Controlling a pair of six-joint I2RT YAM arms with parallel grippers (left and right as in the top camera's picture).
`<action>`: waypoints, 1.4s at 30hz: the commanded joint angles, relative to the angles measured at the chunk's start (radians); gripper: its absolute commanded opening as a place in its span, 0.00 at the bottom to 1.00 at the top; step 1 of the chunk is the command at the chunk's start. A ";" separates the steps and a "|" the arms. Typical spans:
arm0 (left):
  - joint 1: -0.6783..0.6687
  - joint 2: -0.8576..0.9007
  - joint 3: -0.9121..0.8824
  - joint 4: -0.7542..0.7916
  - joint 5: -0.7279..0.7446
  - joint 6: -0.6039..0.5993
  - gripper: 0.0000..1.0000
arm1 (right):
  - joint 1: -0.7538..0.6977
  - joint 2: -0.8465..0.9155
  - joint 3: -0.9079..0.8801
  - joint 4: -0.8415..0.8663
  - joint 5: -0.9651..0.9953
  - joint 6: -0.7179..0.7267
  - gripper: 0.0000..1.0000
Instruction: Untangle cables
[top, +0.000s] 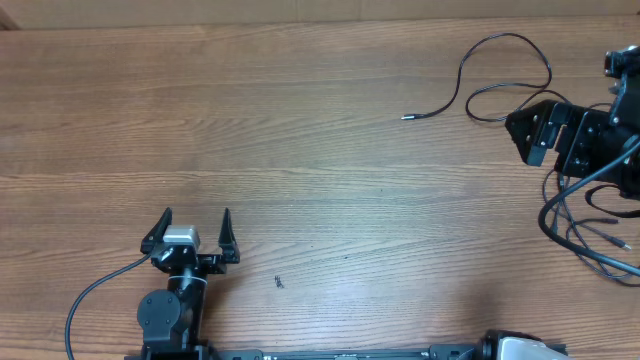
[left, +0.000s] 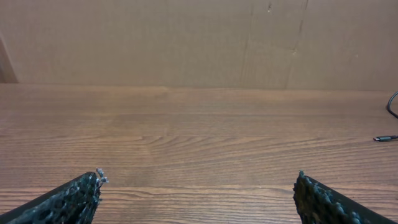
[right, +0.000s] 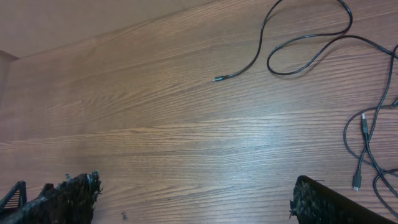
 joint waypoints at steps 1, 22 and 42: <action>-0.002 -0.009 -0.003 -0.003 -0.005 -0.007 0.99 | 0.008 -0.001 0.005 0.002 -0.002 -0.004 1.00; -0.002 -0.008 -0.003 -0.003 -0.005 -0.007 1.00 | 0.008 -0.001 0.005 0.002 -0.002 -0.004 1.00; -0.002 -0.008 -0.003 -0.003 -0.005 -0.007 1.00 | 0.013 -0.109 0.001 0.128 0.058 -0.004 1.00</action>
